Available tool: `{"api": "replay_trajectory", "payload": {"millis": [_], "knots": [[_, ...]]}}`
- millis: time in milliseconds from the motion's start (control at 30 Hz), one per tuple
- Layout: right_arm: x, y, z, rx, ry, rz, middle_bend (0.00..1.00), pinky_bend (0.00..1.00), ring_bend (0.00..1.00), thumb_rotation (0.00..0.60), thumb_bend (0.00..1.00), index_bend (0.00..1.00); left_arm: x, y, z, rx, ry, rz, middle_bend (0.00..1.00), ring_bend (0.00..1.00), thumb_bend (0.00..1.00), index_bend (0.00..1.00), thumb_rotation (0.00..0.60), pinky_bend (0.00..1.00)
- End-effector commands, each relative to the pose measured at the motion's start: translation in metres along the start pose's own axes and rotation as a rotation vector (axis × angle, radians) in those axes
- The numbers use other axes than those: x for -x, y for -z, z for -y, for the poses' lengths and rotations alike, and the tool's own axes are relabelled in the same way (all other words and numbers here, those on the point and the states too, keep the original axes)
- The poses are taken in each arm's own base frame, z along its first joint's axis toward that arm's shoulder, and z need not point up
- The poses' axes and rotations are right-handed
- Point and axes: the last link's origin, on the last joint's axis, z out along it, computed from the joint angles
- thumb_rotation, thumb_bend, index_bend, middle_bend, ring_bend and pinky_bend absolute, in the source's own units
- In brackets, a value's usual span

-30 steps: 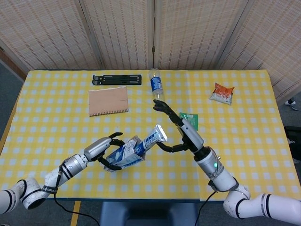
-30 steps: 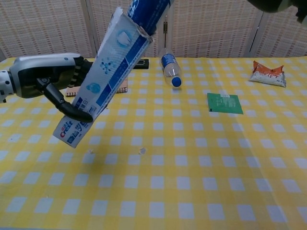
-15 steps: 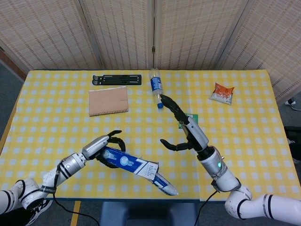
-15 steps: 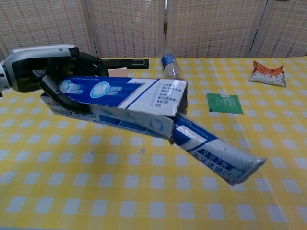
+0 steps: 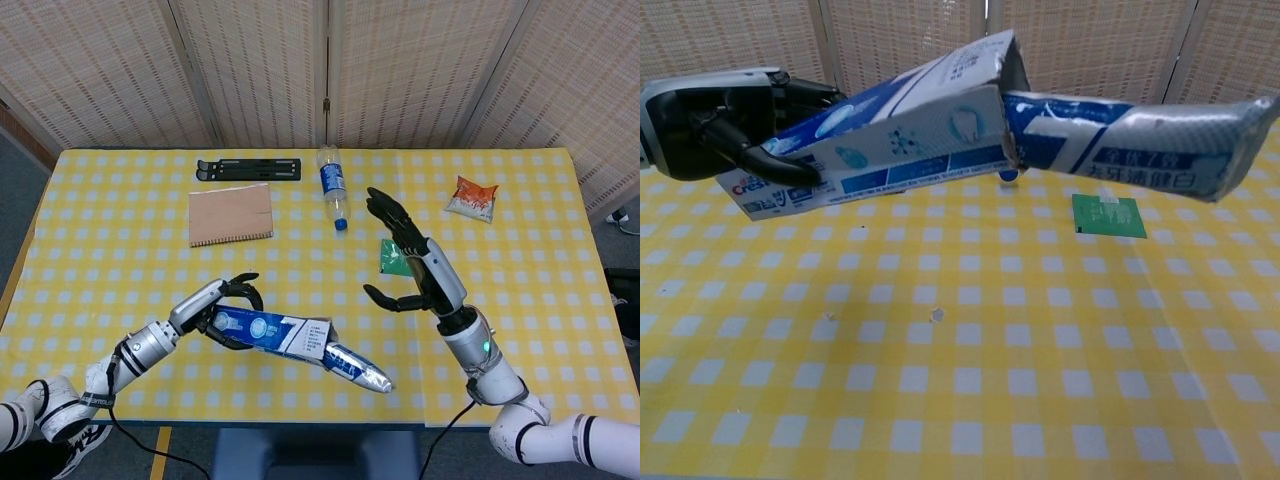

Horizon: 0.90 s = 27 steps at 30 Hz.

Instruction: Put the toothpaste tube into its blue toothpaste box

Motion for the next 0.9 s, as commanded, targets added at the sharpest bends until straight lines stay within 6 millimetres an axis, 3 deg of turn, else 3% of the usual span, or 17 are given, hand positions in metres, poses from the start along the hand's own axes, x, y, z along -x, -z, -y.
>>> {"api": "replay_trajectory", "payload": {"millis": [33, 400, 900], "knots": [[-0.004, 0.002, 0.002, -0.002, -0.001, -0.01, 0.0, 0.0, 0.0, 0.6, 0.36, 0.0, -0.003, 0.004, 0.002, -0.032, 0.152, 0.011, 0.56, 0.44, 0.15, 0.51, 0.6, 0.04], [-0.03, 0.017, 0.009, 0.012, 0.004, -0.066, 0.0, 0.0, 0.0, 0.6, 0.36, 0.0, -0.036, 0.007, 0.012, -0.02, 0.715, -0.072, 0.58, 0.45, 0.15, 0.53, 0.6, 0.06], [-0.044, 0.032, 0.019, 0.034, 0.037, -0.099, 0.0, 0.0, 0.0, 0.6, 0.36, 0.0, -0.042, 0.006, 0.013, 0.176, 0.779, -0.028, 0.58, 0.44, 0.15, 0.52, 0.6, 0.06]]}}
